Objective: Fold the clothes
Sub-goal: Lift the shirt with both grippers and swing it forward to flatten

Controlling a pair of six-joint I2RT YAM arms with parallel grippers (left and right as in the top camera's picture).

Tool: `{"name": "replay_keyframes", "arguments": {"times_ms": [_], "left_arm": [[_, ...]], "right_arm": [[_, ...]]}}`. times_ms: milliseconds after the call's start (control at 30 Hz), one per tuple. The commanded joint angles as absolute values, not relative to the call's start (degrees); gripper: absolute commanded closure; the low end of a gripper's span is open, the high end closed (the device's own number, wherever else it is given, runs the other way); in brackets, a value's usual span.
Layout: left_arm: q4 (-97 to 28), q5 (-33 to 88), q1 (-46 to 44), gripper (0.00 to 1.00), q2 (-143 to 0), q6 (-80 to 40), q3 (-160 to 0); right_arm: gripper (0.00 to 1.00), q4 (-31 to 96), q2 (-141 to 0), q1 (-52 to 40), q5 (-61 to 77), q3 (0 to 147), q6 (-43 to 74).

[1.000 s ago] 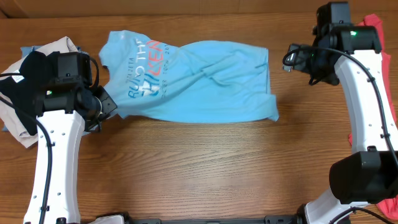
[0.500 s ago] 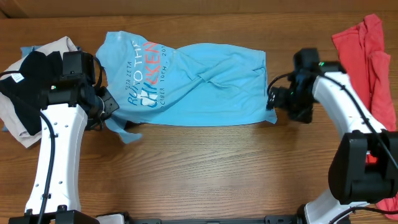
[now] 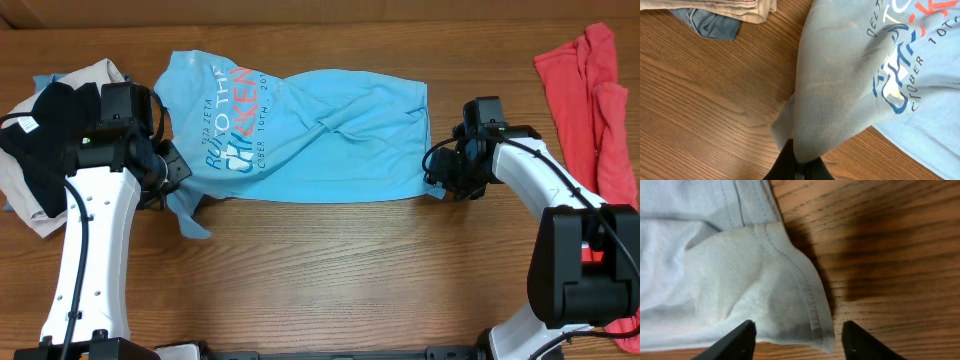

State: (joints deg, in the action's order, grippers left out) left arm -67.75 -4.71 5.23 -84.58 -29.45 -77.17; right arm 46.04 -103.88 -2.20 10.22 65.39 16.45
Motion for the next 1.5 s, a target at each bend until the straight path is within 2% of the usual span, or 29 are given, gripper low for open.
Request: {"name": "replay_keyframes", "arguments": {"times_ms": [0, 233, 300, 400, 533, 733, 833, 1133, 1333, 1467], "left_arm": [[-67.88, -4.45, 4.82, 0.96, -84.86, -28.27, -77.12], [-67.9, -4.43, 4.82, 0.96, -84.86, -28.27, -77.12], [-67.9, -4.43, 4.82, 0.96, -84.86, -28.27, -77.12], [-67.9, -4.45, 4.82, 0.96, -84.86, -28.27, -77.12], [-67.92, -4.45, 4.82, 0.96, -84.86, -28.27, -77.12], [-67.92, -4.45, 4.82, 0.96, -84.86, -28.27, -77.12], [-67.94, -4.45, 4.82, 0.96, -84.86, -28.27, -77.12], [-67.66, -4.47, 5.48, 0.96, -84.68, -25.28, -78.41], [-68.95, -3.66, 10.11, 0.96, -84.62, -21.76, -90.39], [-69.01, 6.5, 14.55, 0.96, -84.64, -17.56, -100.84]], "right_arm": [[0.46, 46.13, -104.18, -2.24, 10.59, 64.86, 16.58], [0.46, 45.93, -104.18, -2.24, 10.57, 64.14, 16.58], [0.48, 45.91, -104.18, -2.24, 10.57, 63.94, 16.58], [0.57, 45.95, -104.18, -2.24, 10.59, 63.92, 16.58], [0.58, 46.33, -104.18, -2.24, 10.57, 63.9, 16.58], [0.78, 46.35, -104.18, -2.24, 10.59, 63.9, 16.6], [0.96, 46.39, -104.18, -2.24, 10.57, 63.9, 16.58], [0.96, 46.78, -103.85, -1.56, 8.93, 66.17, 16.75], [0.96, 59.27, -99.37, 2.26, 5.89, 83.74, 14.7], [0.96, 67.68, -95.72, 3.29, 5.8, 98.72, 10.98]]}}
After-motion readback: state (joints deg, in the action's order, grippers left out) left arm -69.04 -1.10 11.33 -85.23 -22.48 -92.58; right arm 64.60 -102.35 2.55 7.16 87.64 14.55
